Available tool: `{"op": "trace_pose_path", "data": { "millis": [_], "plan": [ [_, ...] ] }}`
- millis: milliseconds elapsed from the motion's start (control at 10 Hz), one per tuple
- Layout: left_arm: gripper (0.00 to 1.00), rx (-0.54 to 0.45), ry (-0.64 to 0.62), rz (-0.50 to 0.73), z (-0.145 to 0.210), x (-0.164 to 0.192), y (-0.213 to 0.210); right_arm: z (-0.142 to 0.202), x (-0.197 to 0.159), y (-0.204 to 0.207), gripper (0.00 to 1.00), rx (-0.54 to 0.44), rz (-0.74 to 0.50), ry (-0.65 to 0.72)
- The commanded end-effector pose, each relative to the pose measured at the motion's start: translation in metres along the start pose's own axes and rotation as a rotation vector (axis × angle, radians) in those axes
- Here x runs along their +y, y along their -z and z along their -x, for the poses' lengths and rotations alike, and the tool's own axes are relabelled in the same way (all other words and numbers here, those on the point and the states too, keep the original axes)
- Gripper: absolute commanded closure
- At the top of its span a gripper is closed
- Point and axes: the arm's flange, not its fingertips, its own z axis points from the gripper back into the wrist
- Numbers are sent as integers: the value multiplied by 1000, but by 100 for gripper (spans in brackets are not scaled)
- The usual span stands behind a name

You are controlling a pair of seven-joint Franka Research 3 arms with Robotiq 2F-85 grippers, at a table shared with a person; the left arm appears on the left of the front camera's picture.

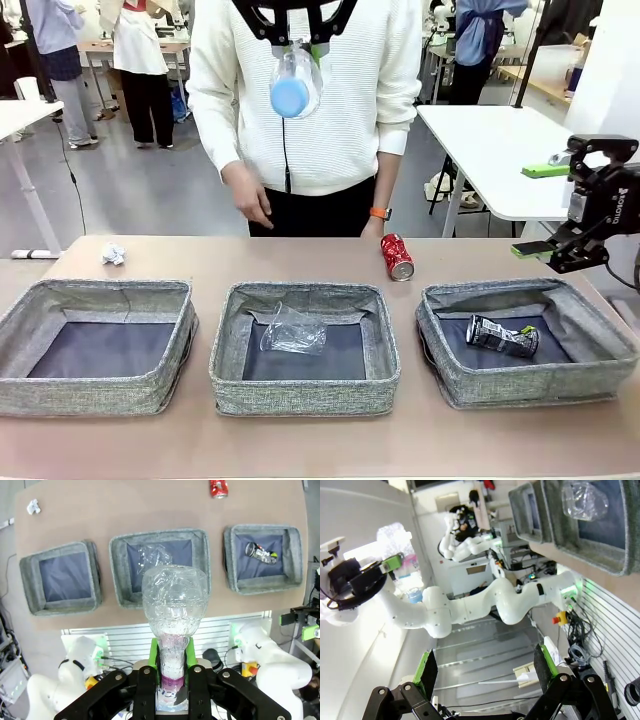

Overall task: Sort the waste into the appropriate baskets.
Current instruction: Place the picked waste into the Fabric basket indicated by the person.

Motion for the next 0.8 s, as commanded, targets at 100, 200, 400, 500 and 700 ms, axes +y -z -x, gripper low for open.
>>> {"op": "trace_pose_path", "data": {
  "millis": [100,200,400,500,700],
  "plan": [
    [78,-14,10,0,1,2,0,0,3,1,0,3,-16,-15],
    [78,-14,10,0,1,2,0,0,3,1,0,3,-16,-15],
    [78,-14,10,0,1,2,0,0,3,1,0,3,-16,-15],
    [78,-14,10,0,1,2,0,0,3,1,0,3,-16,-15],
    [78,-14,10,0,1,2,0,0,3,1,0,3,-16,-15]
  ]
}}
